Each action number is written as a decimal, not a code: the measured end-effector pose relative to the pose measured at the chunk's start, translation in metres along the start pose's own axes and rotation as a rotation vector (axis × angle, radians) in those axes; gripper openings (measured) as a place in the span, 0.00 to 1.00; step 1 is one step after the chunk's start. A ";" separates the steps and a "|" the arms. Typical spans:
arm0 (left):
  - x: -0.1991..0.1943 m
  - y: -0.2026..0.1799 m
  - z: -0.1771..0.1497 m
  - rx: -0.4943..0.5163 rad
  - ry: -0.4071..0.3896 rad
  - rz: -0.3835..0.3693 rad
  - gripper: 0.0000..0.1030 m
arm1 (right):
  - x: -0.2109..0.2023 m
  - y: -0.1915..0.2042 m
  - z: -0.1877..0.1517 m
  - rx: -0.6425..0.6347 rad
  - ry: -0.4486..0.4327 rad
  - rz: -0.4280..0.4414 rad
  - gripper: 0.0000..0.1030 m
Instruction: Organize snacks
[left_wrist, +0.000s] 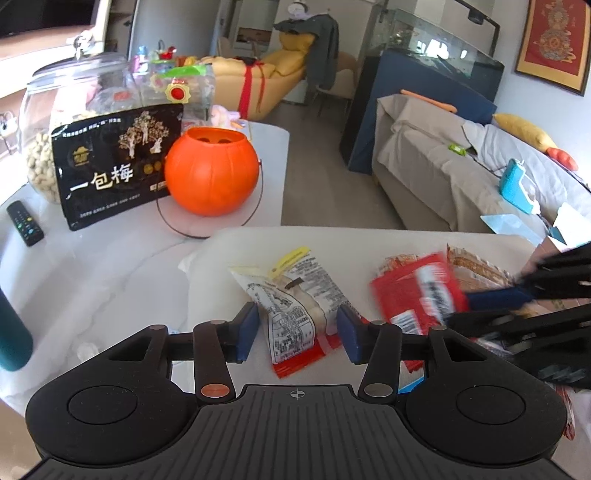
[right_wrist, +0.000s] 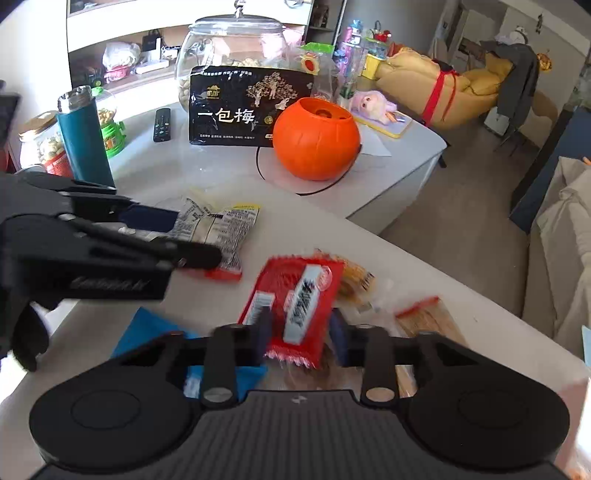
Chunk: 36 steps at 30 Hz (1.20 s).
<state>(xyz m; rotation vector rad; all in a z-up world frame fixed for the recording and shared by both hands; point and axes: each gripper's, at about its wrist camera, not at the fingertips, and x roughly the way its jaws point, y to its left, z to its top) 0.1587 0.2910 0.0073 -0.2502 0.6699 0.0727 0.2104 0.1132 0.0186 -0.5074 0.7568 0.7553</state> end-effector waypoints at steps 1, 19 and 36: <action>-0.001 0.000 0.000 -0.006 0.000 -0.002 0.50 | -0.008 -0.005 -0.003 0.028 0.001 0.009 0.10; -0.037 -0.052 0.007 -0.046 -0.039 -0.054 0.50 | -0.117 -0.038 -0.125 0.298 -0.002 0.158 0.01; 0.079 -0.087 0.052 0.370 0.126 -0.087 0.35 | -0.157 -0.046 -0.176 0.315 -0.106 0.080 0.58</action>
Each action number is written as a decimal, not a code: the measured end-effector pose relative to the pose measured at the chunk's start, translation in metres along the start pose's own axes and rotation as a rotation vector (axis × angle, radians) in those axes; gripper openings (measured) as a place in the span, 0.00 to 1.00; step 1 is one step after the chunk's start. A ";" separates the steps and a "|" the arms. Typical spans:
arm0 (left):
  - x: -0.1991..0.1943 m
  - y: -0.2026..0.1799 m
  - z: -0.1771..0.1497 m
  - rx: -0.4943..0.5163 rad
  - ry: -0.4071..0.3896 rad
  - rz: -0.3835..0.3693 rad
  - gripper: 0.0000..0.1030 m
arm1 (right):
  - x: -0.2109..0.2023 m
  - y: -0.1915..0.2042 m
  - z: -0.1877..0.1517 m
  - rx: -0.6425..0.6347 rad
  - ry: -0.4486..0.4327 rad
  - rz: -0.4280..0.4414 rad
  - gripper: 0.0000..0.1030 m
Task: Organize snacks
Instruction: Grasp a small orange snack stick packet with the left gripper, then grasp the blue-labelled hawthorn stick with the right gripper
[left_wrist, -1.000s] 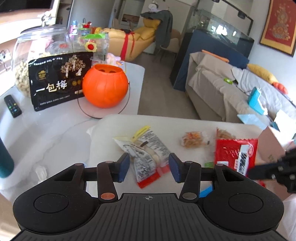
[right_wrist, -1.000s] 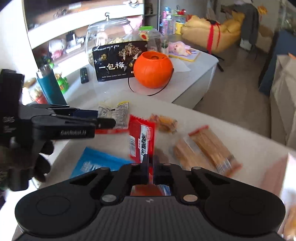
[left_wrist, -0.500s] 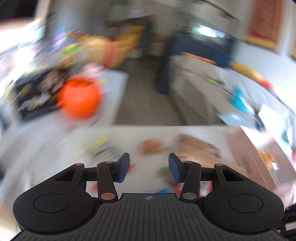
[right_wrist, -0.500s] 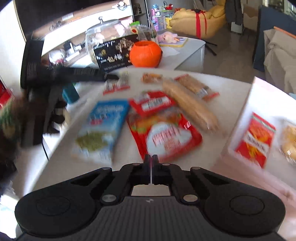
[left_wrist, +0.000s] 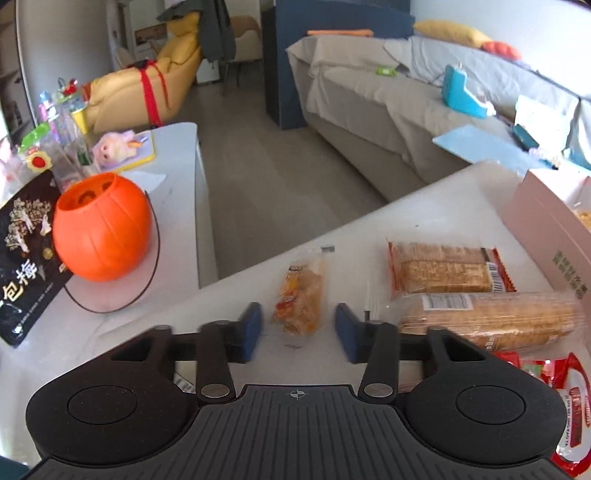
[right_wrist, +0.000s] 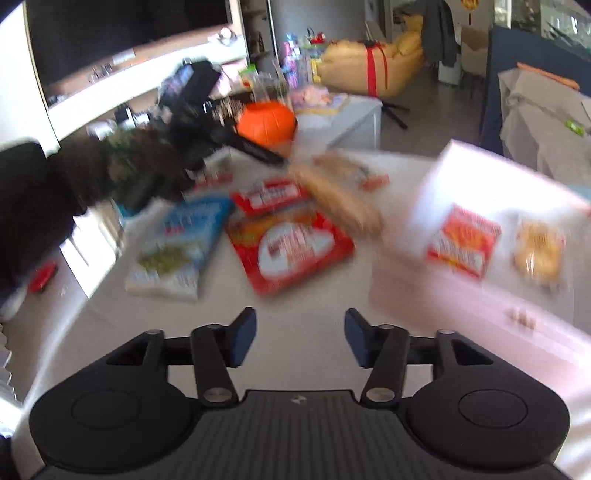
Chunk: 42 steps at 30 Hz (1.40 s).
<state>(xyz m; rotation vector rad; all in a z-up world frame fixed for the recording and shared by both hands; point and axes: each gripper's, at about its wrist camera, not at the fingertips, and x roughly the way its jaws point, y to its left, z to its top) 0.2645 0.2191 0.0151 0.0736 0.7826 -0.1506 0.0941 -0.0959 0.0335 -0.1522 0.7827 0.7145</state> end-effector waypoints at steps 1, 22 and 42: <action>-0.004 0.000 -0.005 -0.006 -0.012 -0.002 0.34 | 0.001 0.004 0.007 -0.006 -0.014 0.003 0.60; -0.188 -0.030 -0.149 -0.368 -0.205 0.045 0.30 | 0.174 0.056 0.115 0.090 0.130 -0.165 0.63; -0.190 -0.127 -0.174 -0.328 -0.114 -0.064 0.30 | 0.044 0.029 0.051 -0.085 0.001 0.030 0.68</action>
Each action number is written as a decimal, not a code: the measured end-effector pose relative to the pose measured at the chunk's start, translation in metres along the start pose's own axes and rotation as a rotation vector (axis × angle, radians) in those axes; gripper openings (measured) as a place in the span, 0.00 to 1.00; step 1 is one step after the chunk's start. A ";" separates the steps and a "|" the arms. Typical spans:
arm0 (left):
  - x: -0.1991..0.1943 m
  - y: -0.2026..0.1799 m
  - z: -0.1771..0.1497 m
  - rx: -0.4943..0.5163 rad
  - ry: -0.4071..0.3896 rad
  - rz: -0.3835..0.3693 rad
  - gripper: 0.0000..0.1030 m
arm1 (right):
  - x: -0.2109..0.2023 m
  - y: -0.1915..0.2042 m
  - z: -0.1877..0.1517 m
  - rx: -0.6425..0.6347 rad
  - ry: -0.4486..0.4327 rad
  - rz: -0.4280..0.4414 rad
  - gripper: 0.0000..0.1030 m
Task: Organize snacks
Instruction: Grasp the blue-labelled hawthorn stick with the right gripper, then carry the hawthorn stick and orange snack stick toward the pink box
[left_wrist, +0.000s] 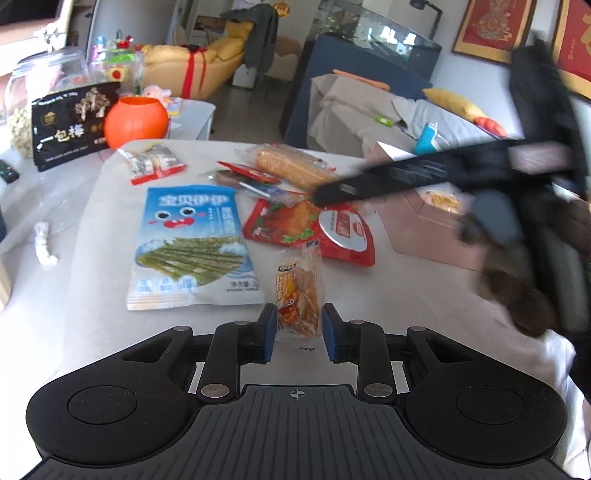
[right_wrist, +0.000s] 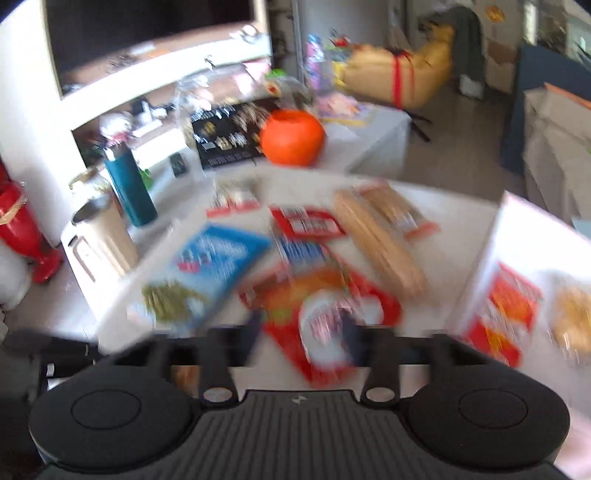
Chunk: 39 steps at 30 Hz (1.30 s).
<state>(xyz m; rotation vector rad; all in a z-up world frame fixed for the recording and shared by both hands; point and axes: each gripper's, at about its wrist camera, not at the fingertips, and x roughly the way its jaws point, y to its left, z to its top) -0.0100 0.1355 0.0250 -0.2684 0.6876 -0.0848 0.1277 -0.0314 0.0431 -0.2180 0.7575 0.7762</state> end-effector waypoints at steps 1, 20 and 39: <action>-0.003 0.002 0.000 -0.003 -0.006 0.004 0.30 | 0.008 0.002 0.007 -0.012 -0.008 -0.013 0.70; -0.007 0.009 -0.007 -0.045 0.014 -0.023 0.30 | 0.031 0.029 0.016 -0.026 0.128 0.031 0.35; 0.042 -0.113 -0.020 0.245 0.154 -0.065 0.34 | -0.107 -0.041 -0.163 0.155 0.003 -0.376 0.49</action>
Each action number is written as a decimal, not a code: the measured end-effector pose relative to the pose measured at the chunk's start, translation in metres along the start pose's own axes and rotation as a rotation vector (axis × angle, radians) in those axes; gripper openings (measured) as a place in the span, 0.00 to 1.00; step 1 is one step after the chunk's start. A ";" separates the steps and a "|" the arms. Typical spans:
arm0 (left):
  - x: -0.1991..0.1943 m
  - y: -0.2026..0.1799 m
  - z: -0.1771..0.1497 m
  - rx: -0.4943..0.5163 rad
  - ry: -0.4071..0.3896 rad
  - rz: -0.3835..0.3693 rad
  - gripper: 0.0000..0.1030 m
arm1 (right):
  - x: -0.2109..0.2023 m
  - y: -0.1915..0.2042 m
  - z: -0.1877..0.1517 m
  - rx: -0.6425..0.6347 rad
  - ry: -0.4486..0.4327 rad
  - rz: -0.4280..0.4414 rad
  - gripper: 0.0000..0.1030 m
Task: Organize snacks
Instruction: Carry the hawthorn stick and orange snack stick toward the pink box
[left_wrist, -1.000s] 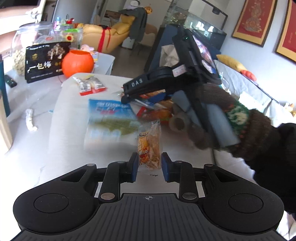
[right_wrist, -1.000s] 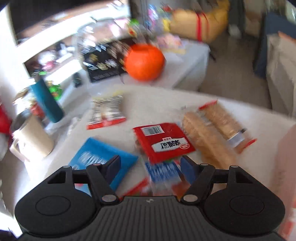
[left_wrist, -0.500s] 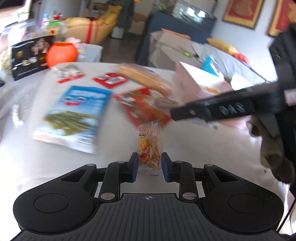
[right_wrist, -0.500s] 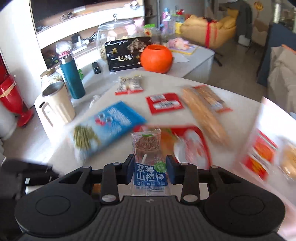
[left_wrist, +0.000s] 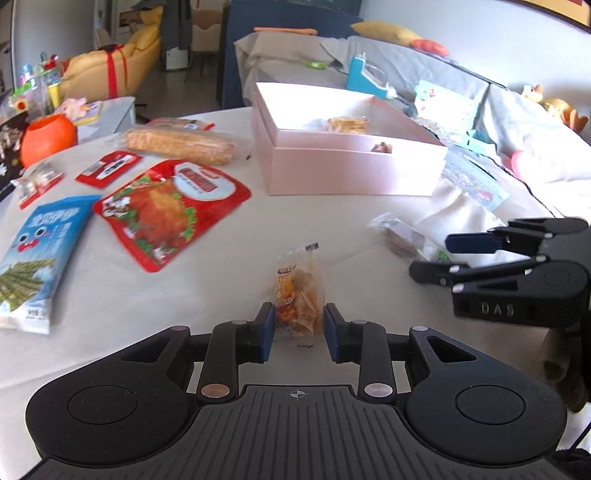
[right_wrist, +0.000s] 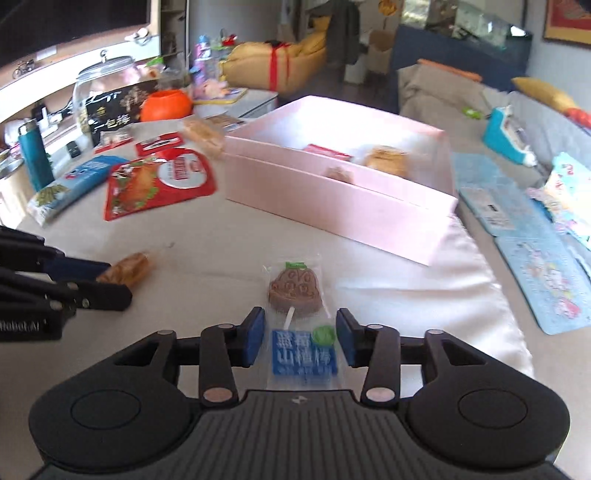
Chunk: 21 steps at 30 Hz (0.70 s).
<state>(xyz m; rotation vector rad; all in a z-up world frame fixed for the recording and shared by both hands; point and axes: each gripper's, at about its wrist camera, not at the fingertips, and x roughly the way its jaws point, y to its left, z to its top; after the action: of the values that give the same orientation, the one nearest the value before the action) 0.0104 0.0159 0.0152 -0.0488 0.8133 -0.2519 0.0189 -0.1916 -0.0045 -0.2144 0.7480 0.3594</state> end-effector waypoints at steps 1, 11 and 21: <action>0.002 -0.001 0.002 -0.001 0.002 -0.001 0.34 | 0.001 -0.003 -0.003 0.010 -0.006 -0.006 0.57; 0.020 -0.006 0.021 0.024 0.015 0.005 0.34 | 0.004 -0.023 -0.019 0.124 -0.053 -0.007 0.75; 0.044 -0.005 0.048 0.037 0.043 -0.008 0.34 | 0.007 -0.019 -0.018 0.115 -0.044 0.004 0.83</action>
<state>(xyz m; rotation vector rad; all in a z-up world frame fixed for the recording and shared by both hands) 0.0731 -0.0026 0.0173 -0.0121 0.8512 -0.2761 0.0197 -0.2127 -0.0214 -0.0965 0.7235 0.3234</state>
